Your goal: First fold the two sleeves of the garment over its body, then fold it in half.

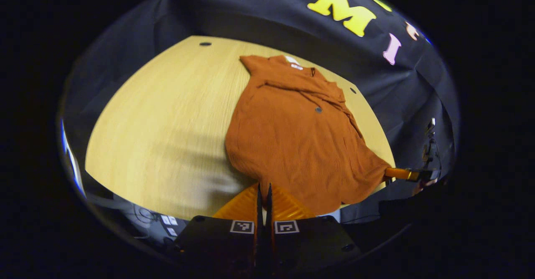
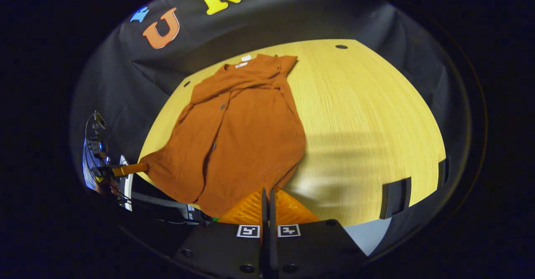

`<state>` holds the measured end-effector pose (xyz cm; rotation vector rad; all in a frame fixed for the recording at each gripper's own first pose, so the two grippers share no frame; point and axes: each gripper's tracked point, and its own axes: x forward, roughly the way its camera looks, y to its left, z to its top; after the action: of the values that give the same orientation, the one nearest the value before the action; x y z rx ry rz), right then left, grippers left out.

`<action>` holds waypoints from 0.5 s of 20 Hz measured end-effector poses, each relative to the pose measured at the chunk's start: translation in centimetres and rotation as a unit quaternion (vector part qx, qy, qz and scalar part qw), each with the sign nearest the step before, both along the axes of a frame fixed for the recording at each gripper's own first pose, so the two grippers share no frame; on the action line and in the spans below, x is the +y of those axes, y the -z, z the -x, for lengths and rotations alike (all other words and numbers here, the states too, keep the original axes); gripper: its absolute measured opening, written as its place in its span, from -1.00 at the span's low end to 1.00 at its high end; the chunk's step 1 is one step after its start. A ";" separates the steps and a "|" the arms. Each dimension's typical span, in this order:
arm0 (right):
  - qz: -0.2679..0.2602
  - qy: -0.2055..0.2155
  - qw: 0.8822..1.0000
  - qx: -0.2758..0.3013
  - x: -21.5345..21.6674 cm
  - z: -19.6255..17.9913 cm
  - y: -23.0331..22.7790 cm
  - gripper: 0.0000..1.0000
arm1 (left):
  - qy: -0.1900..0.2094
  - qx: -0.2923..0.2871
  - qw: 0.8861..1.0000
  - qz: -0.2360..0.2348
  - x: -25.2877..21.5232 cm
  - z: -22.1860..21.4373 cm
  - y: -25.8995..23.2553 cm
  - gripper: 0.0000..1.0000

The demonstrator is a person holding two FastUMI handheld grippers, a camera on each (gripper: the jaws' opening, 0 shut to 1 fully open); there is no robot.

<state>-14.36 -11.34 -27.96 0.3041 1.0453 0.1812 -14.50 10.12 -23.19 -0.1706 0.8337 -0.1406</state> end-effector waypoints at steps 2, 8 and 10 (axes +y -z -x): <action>-0.011 0.012 1.000 -0.021 0.2 -1.6 -2.1 -0.99 | 0.029 -0.052 0.997 -0.041 0.5 -1.4 -2.6 -0.92; -0.025 0.041 0.993 -0.104 1.1 -7.0 -9.8 -0.99 | 0.067 -0.141 0.987 -0.022 0.0 -5.8 -10.0 -0.92; -0.027 0.054 0.990 -0.130 1.0 -8.6 -12.6 -0.99 | 0.071 -0.166 0.983 -0.011 0.6 -7.1 -12.6 -0.92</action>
<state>-5.75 -10.33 -15.38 0.3746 0.7652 0.1469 -7.40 10.68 -10.61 -0.0624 0.5138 -0.2863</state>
